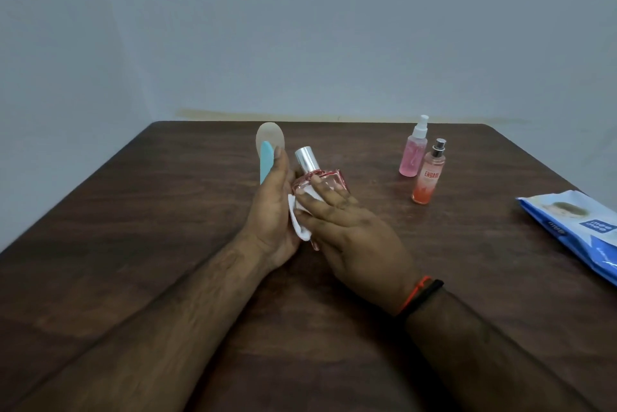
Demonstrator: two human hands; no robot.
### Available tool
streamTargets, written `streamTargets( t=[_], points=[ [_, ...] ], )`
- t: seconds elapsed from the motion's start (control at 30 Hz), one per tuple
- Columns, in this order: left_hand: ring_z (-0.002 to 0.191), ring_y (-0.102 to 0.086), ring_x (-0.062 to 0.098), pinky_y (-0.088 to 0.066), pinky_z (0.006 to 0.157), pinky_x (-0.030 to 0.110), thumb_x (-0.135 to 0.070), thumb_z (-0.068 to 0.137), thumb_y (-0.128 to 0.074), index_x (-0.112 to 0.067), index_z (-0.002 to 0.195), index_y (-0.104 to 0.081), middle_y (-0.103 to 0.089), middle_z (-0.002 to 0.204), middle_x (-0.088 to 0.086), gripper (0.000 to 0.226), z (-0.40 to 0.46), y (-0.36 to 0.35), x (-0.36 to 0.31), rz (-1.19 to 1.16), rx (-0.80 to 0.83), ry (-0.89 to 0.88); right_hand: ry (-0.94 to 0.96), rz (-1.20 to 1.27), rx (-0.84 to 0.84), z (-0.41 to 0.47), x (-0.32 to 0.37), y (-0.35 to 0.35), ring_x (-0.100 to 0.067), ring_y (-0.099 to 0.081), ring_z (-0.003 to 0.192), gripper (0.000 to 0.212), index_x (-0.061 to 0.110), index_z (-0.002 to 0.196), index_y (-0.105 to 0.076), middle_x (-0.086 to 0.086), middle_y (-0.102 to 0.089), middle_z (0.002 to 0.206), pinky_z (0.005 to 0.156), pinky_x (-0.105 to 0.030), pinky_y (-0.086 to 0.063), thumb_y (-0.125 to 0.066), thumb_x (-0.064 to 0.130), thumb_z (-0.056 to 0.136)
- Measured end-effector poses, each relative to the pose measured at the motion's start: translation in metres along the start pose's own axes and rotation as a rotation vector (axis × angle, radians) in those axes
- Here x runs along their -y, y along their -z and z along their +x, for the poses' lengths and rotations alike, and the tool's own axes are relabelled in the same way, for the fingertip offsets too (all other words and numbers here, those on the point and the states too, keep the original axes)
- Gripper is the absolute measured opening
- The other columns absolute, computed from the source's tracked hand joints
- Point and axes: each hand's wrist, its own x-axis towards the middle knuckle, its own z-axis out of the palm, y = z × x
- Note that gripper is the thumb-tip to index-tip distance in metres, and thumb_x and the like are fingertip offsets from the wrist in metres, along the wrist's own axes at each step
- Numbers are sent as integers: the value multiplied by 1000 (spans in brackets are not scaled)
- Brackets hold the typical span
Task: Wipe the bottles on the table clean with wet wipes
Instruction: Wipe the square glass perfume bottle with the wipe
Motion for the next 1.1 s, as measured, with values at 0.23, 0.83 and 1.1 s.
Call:
streamTargets(
  t=[0.23, 0.83, 1.1],
  points=[
    [108, -69, 32, -58, 90, 44, -52, 104, -31, -1, 115, -68, -69, 118, 21, 64, 1, -2, 4, -10, -11, -50, -291, -63, -259, -2, -12, 16, -23, -50, 118, 38, 12, 125, -67, -1, -63, 133, 100, -29, -43, -47, 17, 93],
    [89, -64, 30, -56, 78, 41, -31, 101, -49, -2, 133, -54, -56, 112, 23, 44, -5, -4, -4, 31, -162, -54, -13, -51, -97, -11, -2, 24, -25, -59, 95, 24, 7, 102, -76, -8, -69, 108, 83, -33, -48, -58, 3, 88],
    [87, -69, 28, -58, 81, 45, -28, 103, -47, 3, 131, -53, -68, 103, 19, 42, -6, -7, -5, 130, -154, -73, -213, -34, -222, -4, -1, 24, -26, -61, 96, 27, 4, 110, -74, -12, -66, 108, 83, -34, -52, -55, 5, 91]
  ],
)
